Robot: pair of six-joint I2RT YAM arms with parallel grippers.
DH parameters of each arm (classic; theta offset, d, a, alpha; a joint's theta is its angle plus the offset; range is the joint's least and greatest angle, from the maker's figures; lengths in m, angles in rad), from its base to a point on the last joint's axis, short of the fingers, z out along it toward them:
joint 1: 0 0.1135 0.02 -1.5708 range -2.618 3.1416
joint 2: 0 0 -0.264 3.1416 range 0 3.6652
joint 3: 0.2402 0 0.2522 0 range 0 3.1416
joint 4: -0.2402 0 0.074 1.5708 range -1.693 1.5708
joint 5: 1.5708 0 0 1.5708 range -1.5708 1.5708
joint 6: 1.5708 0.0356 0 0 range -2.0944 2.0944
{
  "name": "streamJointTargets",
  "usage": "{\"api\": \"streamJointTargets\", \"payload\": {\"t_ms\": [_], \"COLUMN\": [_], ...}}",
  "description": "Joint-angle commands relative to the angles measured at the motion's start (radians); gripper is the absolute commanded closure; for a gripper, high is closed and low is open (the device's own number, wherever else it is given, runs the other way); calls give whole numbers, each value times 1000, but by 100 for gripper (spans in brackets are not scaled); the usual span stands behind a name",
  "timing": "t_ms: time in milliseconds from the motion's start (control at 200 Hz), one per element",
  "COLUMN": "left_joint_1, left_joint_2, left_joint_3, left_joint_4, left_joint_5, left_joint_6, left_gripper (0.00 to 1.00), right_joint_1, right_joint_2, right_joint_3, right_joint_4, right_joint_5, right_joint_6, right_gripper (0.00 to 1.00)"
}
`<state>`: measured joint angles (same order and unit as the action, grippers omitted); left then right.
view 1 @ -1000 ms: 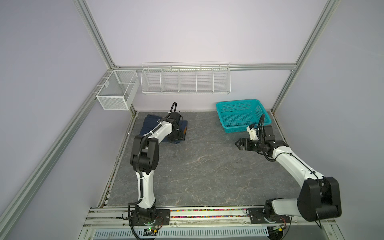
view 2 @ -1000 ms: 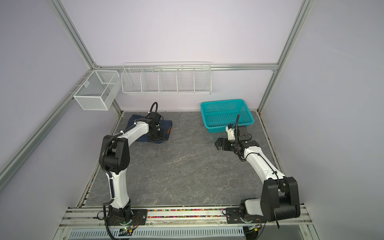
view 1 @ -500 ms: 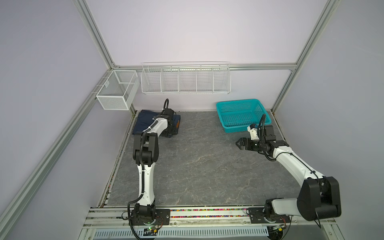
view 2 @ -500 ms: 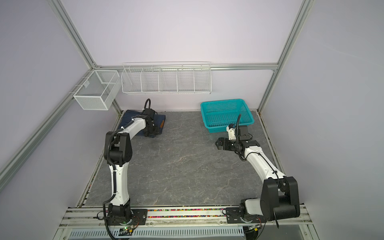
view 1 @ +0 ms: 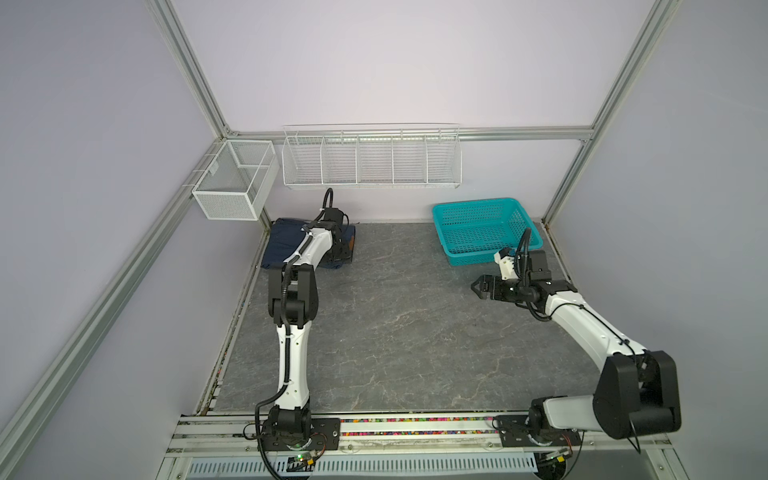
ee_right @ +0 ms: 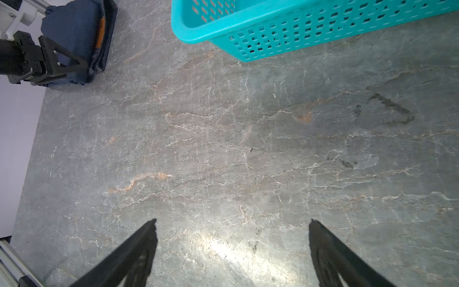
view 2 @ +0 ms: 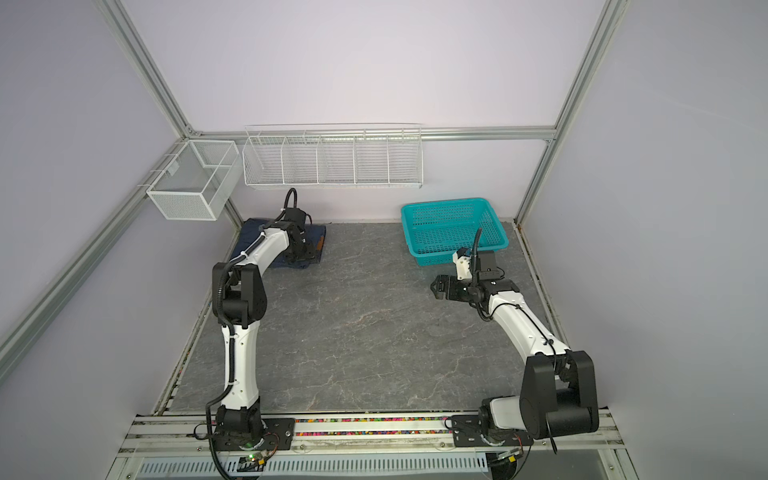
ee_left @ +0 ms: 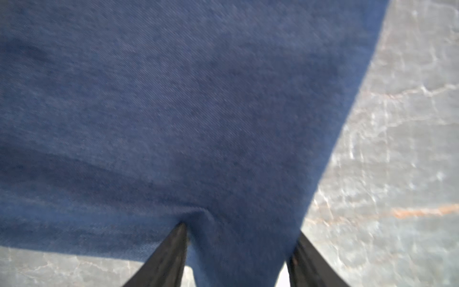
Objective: Fold and stack the trousers
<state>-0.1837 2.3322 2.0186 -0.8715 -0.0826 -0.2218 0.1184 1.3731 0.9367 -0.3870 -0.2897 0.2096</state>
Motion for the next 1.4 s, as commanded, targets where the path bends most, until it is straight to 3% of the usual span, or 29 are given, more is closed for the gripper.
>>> {"api": "streamJointTargets", "payload": {"t_ms": [0,105,205,225,240,260,415,505,725,835,890,940,1059,1194,1394], "left_joint_1": [-16,-17,-15,-16,-16,-16,17,48,61,61,62,64,64,91,128], "left_joint_2": [-151,-299,-452,-483,-505,-532,-704,-812,-966,-963,-927,-908,-862,-822,-830], "left_joint_3": [-28,-169,-344,-380,-407,-444,-700,-877,-1315,-1476,-1518,-1476,-1444,-1450,-1508], "left_joint_4": [-15,59,157,179,192,211,323,460,951,1257,1396,1335,1364,1415,1510], "left_joint_5": [29,64,83,83,82,79,54,56,-104,-139,-142,-151,-131,-109,-80], "left_joint_6": [48,63,85,91,97,106,118,122,184,206,221,214,274,255,218], "left_gripper": [38,35,24,20,5,0,1,1,1,1,1,1,1,1,1], "right_joint_1": [-15,-24,-42,-47,-52,-58,-136,-161,-166,-166,-169,-169,-168,-139,-137], "right_joint_2": [-10,-28,-51,-56,-60,-64,-96,-105,-99,-20,8,18,51,180,155], "right_joint_3": [26,16,-5,-11,-15,-22,-100,-154,-377,-391,-362,-379,-494,-564,-551], "right_joint_4": [61,114,168,179,186,197,291,351,782,886,838,860,1067,1320,1247], "right_joint_5": [-23,-34,-36,-37,-37,-32,-14,91,302,318,310,304,312,300,309], "right_joint_6": [-1,8,18,19,20,21,29,-9,-122,-199,-209,-208,-208,-247,-245], "right_gripper": [5,5,5,6,7,11,11,11,11,12,11,11,12,12,12]}}
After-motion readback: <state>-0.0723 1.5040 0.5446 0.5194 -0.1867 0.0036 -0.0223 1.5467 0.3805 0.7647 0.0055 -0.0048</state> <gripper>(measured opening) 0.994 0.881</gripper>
